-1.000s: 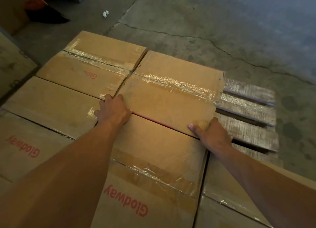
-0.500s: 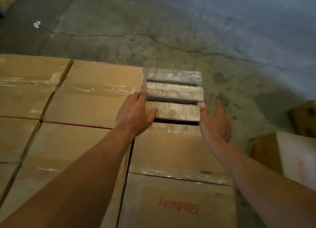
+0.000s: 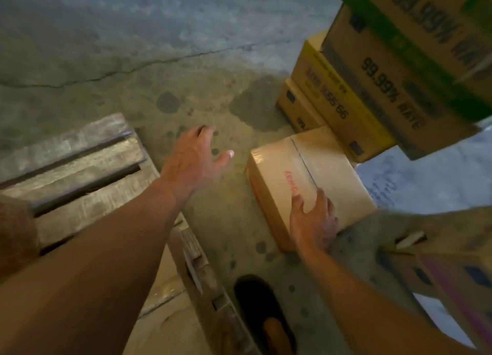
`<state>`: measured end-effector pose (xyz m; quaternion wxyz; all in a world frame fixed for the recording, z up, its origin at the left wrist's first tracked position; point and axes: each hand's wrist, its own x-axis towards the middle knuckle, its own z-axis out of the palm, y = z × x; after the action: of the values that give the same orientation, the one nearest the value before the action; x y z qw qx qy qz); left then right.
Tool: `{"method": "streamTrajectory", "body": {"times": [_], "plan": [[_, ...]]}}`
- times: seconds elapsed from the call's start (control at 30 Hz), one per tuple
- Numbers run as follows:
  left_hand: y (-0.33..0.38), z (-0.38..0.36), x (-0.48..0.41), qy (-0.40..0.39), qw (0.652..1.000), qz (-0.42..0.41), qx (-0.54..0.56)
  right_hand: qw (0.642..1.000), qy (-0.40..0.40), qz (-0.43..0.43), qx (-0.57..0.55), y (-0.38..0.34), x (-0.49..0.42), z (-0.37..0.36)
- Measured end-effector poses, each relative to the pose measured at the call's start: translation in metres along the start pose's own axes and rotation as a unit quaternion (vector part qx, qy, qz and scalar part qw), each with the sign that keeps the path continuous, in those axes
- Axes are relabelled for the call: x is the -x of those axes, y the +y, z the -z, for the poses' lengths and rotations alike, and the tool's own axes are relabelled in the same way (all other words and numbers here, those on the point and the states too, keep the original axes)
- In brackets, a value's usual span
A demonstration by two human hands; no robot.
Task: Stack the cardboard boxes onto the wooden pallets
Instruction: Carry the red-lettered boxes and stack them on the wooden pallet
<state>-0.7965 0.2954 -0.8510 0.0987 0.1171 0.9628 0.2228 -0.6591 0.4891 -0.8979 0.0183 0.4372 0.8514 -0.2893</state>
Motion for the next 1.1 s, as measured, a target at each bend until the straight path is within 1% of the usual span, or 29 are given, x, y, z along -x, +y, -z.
{"method": "streamTrajectory", "body": {"times": [0.07,0.13,0.27,0.37,0.5,0.57,0.63,0.73,0.8,0.97,1.03,1.1], "plan": [[0.022,-0.022,-0.016,-0.023,0.999,-0.026,-0.012,0.996,0.012,-0.078,-0.028,0.032,-0.006,-0.004],[0.034,-0.046,-0.031,-0.053,0.997,-0.054,-0.026,0.988,0.022,-0.138,-0.072,0.059,-0.006,-0.014],[0.041,-0.092,-0.061,-0.099,0.99,-0.09,-0.046,0.967,0.041,-0.215,-0.127,0.094,-0.005,-0.049],[0.038,-0.119,-0.082,-0.13,0.983,-0.112,-0.065,0.945,0.051,-0.282,-0.155,0.105,-0.009,-0.08],[0.026,-0.151,-0.111,-0.153,0.977,-0.127,-0.075,0.911,0.083,-0.345,-0.208,0.111,-0.024,-0.118],[0.02,-0.165,-0.125,-0.152,0.978,-0.125,-0.071,0.898,0.098,-0.358,-0.236,0.114,-0.032,-0.132],[0.015,-0.177,-0.138,-0.148,0.98,-0.115,-0.06,0.888,0.119,-0.354,-0.268,0.116,-0.039,-0.143],[0.007,-0.194,-0.155,-0.165,0.982,-0.085,-0.04,0.867,0.144,-0.36,-0.311,0.122,-0.046,-0.153],[0.002,-0.203,-0.164,-0.182,0.981,-0.068,-0.031,0.861,0.145,-0.364,-0.323,0.127,-0.047,-0.158],[-0.008,-0.22,-0.178,-0.24,0.97,-0.041,-0.022,0.867,0.14,-0.326,-0.349,0.132,-0.052,-0.163],[-0.01,-0.223,-0.18,-0.273,0.962,-0.025,0.014,0.868,0.132,-0.301,-0.372,0.135,-0.053,-0.162],[-0.011,-0.224,-0.176,-0.284,0.956,-0.016,0.071,0.876,0.123,-0.275,-0.376,0.137,-0.051,-0.159]]}}
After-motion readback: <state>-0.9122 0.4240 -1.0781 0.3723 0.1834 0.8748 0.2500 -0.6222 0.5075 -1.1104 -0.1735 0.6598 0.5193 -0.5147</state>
